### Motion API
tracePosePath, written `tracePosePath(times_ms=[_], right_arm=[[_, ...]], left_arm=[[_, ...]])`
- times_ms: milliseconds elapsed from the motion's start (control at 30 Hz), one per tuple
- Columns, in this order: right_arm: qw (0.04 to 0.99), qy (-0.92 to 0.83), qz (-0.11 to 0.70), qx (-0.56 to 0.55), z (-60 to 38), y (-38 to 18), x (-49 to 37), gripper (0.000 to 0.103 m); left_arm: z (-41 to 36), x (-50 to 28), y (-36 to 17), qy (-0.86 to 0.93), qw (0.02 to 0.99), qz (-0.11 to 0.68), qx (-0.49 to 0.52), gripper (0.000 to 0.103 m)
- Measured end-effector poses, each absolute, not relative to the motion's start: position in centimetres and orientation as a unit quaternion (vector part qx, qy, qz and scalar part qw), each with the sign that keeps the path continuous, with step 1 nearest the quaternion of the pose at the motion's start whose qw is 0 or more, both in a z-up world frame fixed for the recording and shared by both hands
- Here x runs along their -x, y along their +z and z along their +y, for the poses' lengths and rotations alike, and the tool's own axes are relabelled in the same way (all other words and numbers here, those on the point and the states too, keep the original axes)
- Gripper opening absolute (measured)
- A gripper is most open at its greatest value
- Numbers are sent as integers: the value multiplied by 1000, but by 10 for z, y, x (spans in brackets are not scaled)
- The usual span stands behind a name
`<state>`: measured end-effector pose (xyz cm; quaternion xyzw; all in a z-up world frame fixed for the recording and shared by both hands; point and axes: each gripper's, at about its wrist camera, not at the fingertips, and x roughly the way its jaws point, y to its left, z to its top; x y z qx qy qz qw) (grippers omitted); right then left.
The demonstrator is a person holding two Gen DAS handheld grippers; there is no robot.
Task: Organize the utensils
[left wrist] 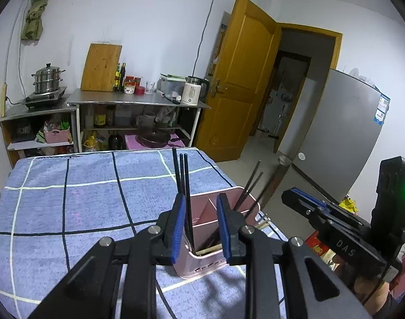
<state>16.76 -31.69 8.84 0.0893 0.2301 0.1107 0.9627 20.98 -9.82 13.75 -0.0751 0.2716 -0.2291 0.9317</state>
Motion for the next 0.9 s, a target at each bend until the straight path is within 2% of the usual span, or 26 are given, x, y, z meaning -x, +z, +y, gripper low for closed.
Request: tracePosePath(times_ms=[167, 467, 667, 900], right_arm=[[966, 107, 224, -79, -314, 88, -144, 16], [965, 109, 229, -68, -302, 77, -115, 20], [965, 103, 235, -62, -299, 62, -93, 22], [966, 93, 239, -44, -293, 42, -77, 30]], left_arm=[[-90, -188, 136, -226, 936, 260, 76, 33], [-81, -153, 120, -219, 939, 253, 75, 35], [-75, -129, 102, -208, 945, 243, 69, 44], [-76, -106, 84, -200, 949, 238, 49, 50]])
